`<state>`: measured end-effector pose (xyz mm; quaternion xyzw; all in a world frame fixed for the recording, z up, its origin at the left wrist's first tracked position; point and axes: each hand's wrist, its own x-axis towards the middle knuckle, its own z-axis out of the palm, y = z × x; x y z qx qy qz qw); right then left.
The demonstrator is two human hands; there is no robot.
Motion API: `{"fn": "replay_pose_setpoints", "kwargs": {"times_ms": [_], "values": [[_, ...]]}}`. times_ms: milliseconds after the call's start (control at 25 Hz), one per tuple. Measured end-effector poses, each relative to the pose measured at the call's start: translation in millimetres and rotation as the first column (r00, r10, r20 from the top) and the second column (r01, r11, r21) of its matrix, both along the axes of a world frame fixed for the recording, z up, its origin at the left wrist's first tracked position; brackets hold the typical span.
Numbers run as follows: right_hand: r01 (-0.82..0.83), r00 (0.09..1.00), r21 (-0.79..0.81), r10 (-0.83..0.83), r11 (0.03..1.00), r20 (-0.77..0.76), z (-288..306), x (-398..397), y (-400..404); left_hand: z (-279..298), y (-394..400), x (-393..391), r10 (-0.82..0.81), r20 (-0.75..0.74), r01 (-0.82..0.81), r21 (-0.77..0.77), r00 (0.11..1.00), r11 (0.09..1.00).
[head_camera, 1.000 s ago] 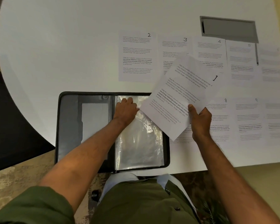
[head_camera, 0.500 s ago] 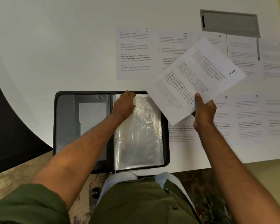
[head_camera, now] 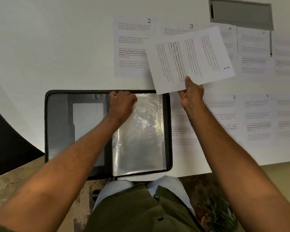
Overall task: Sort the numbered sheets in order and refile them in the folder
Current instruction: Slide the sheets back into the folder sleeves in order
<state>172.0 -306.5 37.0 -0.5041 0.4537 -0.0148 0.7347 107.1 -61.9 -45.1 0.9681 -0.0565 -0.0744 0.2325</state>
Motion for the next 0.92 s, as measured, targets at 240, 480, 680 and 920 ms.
{"fn": "replay_pose_setpoints", "kwargs": {"times_ms": [240, 480, 680, 920], "values": [[-0.135, 0.991, -0.112, 0.135, 0.984, -0.002, -23, 34, 23, -3, -1, -2, -0.005, -0.077, 0.003, -0.021, 0.997, 1.0], [-0.363, 0.926, -0.256, 0.376, 0.896, 0.002, -36, 44, 33, 3, -5, 4, -0.001, -0.096, 0.0, -0.002, 0.995, 1.0], [-0.51, 0.838, -0.342, 0.546, 0.789, 0.008, -49, 45, 32, 1, -7, 7, -0.007, -0.093, 0.01, 0.033, 0.996, 0.999], [-0.422, 0.893, -0.294, 0.449, 0.857, 0.026, -44, 58, 33, 1, -8, 1, 0.004, -0.085, -0.004, 0.001, 0.996, 1.0]]}}
